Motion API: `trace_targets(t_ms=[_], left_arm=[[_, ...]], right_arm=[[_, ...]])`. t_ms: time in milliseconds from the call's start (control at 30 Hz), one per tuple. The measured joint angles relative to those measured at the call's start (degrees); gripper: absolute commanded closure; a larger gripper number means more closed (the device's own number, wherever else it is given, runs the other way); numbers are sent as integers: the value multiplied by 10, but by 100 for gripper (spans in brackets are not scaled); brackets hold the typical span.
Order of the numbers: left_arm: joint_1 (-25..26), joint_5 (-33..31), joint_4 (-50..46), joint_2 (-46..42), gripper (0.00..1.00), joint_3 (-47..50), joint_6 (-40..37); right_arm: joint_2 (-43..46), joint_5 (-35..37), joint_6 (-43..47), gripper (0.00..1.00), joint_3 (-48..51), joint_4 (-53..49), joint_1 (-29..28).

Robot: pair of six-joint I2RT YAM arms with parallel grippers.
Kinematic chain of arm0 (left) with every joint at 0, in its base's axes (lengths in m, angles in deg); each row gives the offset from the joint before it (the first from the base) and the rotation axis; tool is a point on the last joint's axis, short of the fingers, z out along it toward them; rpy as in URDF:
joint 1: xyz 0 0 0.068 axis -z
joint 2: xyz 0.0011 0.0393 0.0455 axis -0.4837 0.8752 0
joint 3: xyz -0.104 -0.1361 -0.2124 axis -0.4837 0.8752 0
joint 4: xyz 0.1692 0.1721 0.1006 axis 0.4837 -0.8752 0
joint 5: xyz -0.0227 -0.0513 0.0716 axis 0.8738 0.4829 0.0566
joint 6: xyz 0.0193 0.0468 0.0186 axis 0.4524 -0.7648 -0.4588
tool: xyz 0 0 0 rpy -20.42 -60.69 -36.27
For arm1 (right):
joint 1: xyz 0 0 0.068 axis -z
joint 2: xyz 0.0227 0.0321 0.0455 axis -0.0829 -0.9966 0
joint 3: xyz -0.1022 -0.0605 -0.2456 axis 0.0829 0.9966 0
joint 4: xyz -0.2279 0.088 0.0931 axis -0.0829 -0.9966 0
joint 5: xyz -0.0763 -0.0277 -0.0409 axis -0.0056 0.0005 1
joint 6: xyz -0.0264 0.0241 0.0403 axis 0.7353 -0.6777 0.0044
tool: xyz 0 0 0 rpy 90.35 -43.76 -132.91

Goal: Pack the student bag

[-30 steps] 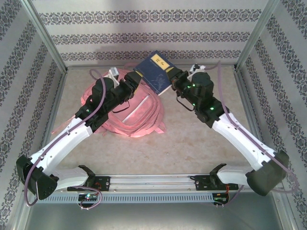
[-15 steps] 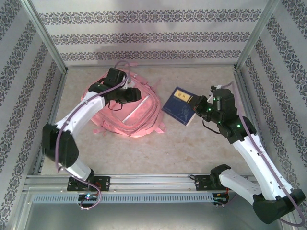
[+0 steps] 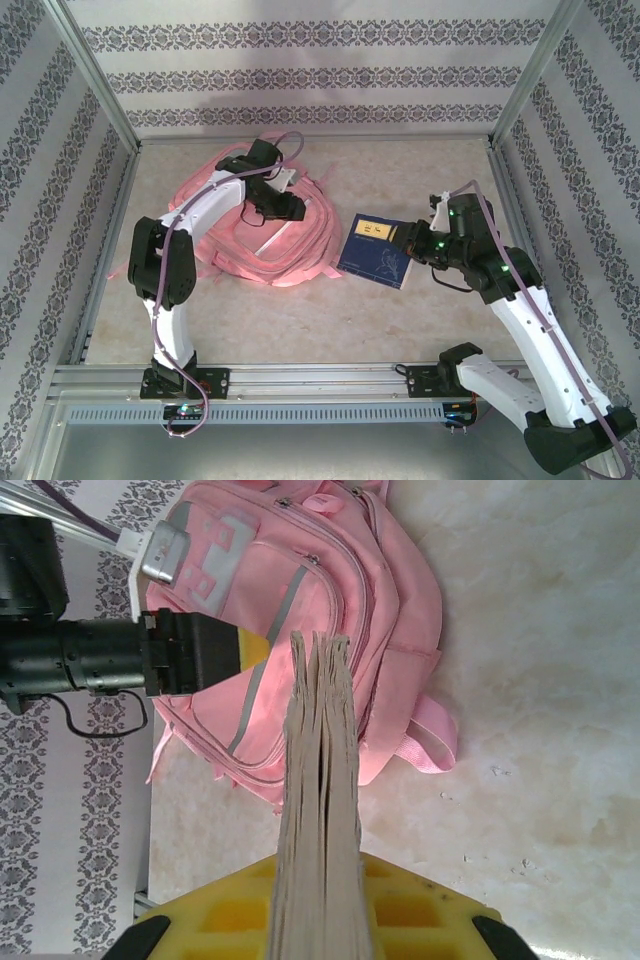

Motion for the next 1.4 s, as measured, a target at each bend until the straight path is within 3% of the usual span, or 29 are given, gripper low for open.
trace_targets(t_ms=[567,667,767,800,1067,1400], left_arm=[[-4,55,-3,0,64,55,-37],[-5,51,-4,0,74,55,-41],[-7,37,-5,1,97,55,-49],[-7,31,-7,1,100,54,-51],[-16,7,-36,-23,100,12,-36],[-71,32,-47,-111,100,-39,-17]], right_arm=[[-1,-32,0,100,22,1,8],[-2,-33,0,100,26,2,11],[-3,-34,0,100,28,5,11],[-4,-34,0,100,28,5,11],[-38,-34,-5,100,28,18,11],[-156,-38,-61,100,36,137,11]])
